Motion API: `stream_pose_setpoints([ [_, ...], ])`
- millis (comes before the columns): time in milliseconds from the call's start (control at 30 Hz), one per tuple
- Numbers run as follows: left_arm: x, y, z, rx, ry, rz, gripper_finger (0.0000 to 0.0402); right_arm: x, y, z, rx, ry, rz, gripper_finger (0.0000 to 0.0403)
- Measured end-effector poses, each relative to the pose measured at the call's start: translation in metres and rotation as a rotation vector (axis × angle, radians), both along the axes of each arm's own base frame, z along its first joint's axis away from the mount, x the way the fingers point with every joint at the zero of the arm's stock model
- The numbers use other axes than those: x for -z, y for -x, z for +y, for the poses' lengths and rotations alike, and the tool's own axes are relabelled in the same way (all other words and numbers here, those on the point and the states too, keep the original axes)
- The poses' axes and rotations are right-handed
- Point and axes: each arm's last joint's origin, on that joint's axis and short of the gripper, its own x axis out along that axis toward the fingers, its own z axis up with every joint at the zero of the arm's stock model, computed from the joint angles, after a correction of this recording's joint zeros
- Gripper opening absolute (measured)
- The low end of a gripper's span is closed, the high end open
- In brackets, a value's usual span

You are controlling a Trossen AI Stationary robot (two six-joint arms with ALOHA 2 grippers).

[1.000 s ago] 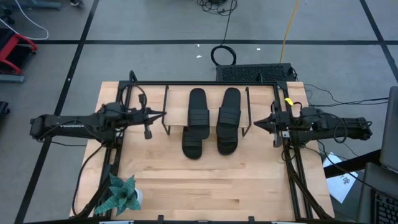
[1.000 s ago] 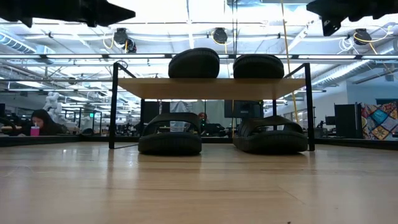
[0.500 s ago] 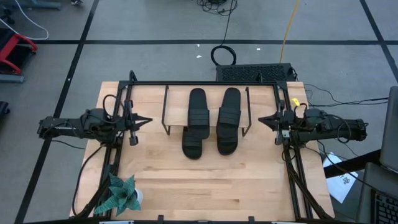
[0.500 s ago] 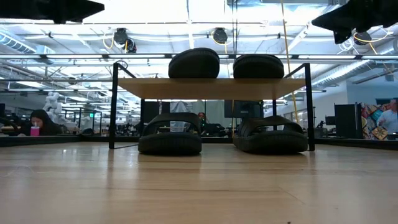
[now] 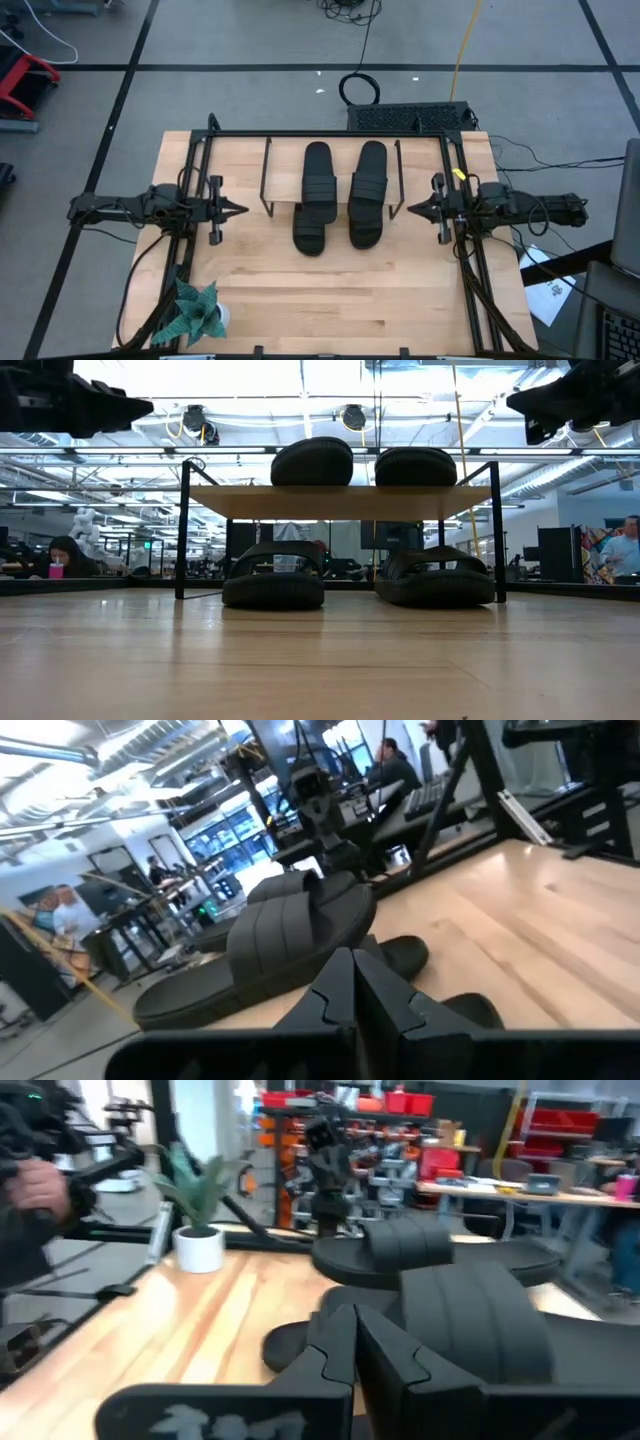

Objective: Pick and place slides into the shelf
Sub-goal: Return to Home Position

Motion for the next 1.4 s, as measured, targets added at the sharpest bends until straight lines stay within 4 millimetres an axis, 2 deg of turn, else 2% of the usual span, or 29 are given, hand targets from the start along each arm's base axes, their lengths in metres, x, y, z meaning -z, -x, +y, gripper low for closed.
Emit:
stream_pose_setpoints([
  [467, 0.007, 0.01, 0.0, 0.028, 0.098, 0.034, 0.0, 0.016, 0.011, 0.0, -0.031, -0.041, -0.04, 0.0],
  [767, 0.008, 0.013, 0.001, 0.001, 0.17, 0.033, 0.0, 0.022, 0.008, 0.0, -0.03, -0.062, -0.077, 0.0],
  [900, 0.018, 0.01, 0.001, -0.029, 0.208, 0.053, 0.0, 0.033, 0.003, 0.001, -0.035, -0.086, -0.096, 0.0],
  [1067, 0.035, 0.006, 0.0, -0.007, 0.212, 0.088, 0.0, 0.037, 0.002, 0.001, -0.055, -0.093, -0.084, 0.0],
  [1400, 0.038, 0.004, 0.001, -0.015, 0.223, 0.059, 0.0, 0.04, 0.001, 0.001, -0.021, -0.073, -0.076, 0.0],
])
